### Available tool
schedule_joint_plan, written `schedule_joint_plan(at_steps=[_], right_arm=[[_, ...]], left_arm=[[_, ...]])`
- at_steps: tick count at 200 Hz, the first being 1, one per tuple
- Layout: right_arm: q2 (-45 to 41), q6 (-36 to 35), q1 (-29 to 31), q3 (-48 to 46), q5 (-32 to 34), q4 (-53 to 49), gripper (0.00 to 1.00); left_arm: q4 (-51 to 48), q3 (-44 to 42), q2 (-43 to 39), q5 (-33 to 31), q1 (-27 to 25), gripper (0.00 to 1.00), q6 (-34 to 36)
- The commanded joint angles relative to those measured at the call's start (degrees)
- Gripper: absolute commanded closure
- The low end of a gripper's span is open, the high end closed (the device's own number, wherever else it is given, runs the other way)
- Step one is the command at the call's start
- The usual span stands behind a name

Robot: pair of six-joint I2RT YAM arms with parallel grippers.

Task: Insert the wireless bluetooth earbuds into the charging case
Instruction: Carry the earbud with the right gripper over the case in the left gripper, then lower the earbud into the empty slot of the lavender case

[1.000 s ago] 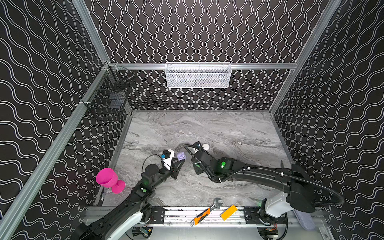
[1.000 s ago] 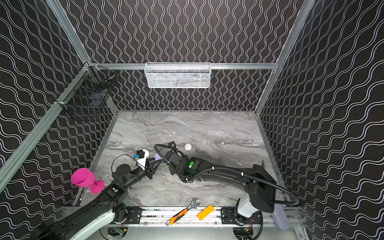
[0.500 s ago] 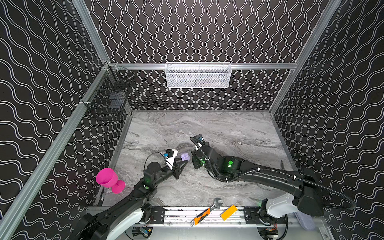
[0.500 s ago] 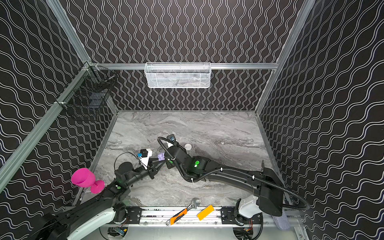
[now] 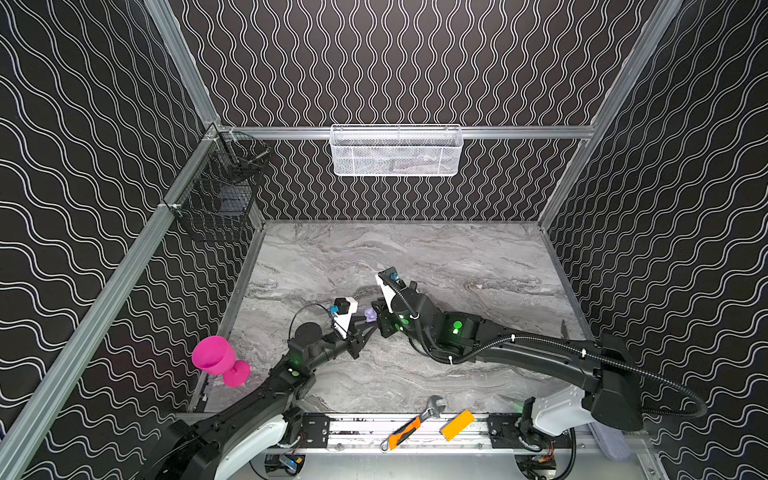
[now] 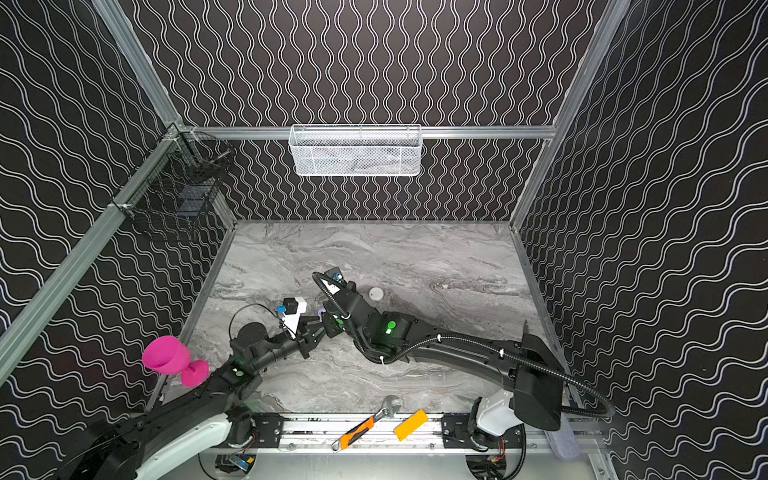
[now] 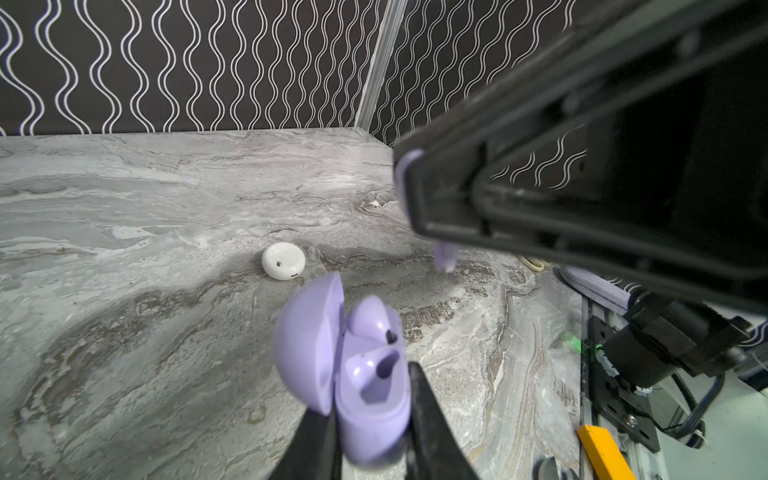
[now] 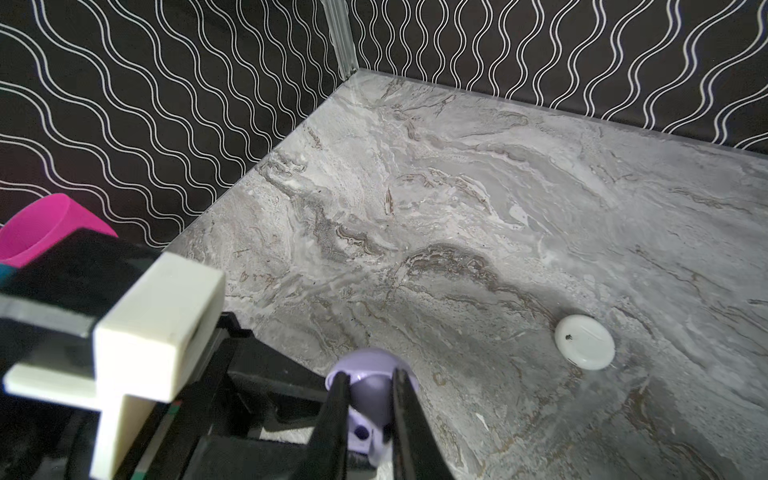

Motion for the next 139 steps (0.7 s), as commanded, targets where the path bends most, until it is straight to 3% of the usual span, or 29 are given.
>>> schedule_joint_plan(at_steps=[1,139], right_arm=[[0.74,-0.68,0.05,0.78,-1.77,3.25,0.87],[2.51,-0.29,0.06,-0.44,-3.37,4.08,0.87]], left_arm=[[2.80,0.65,0.33,0.84,0.11,0.93,-0.52],[2.74,0.65,0.06,1.21,0.11,0.93,-0.48]])
